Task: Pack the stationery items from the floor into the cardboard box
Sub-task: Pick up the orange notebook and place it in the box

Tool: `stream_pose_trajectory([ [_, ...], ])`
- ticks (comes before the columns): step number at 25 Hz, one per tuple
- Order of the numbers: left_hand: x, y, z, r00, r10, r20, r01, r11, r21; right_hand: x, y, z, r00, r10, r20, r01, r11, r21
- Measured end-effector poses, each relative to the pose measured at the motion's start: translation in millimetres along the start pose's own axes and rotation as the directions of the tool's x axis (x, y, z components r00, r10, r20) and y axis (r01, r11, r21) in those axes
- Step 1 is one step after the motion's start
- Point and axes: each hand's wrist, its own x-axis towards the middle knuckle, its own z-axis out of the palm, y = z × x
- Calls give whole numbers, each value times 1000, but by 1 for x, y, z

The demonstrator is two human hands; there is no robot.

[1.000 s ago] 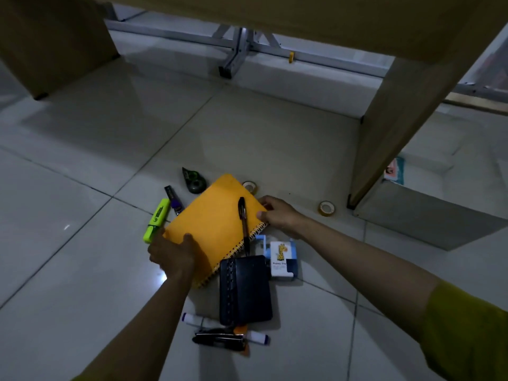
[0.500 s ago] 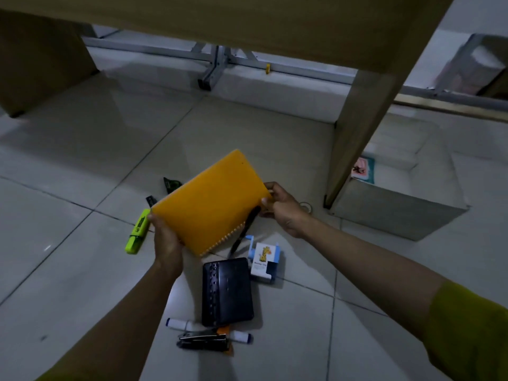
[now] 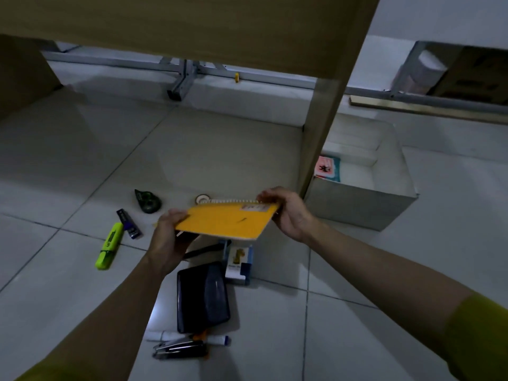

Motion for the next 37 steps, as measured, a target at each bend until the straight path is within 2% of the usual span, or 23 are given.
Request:
stream_pose_trajectory([
  [3,-3,0,17,996,13,84,-14,1000,10,-7,-6,-8,991,-110,-78,99,986,-133],
  [5,-6,1,29,990,23,137,-24,1000,10,-12,-11,-14,985,-130,-114,108,977,-182],
  [9,-12,3,48,988,42,150,-44,999,12,-37,-26,-22,987,-95,-129,66,974,-216],
  [12,-16,2,58,985,17,174,-22,999,29,-59,-34,-36,991,-74,-113,28,931,-364],
  [14,-19,-1,64,979,-18,205,5,998,61,-72,-37,-47,996,-52,-75,7,865,-501],
  [16,-20,-5,72,970,-58,236,34,994,105,-82,-43,-58,998,-20,-58,-15,837,-546],
  [21,-26,-21,107,952,-156,264,78,956,284,-114,-75,-100,984,-70,-166,-21,872,-489],
  [25,-34,-30,147,904,-186,385,61,947,315,-139,-105,-130,959,-156,-237,45,908,-416],
  [29,-46,-43,189,853,-191,486,91,971,220,-151,-120,-158,868,-247,-431,220,969,-111],
  [35,-63,-56,246,865,-179,468,158,984,84,-161,-117,-172,875,-277,-396,354,925,135],
  [37,-62,-56,260,875,-178,451,161,984,77,-152,-116,-169,872,-295,-391,382,908,169],
])
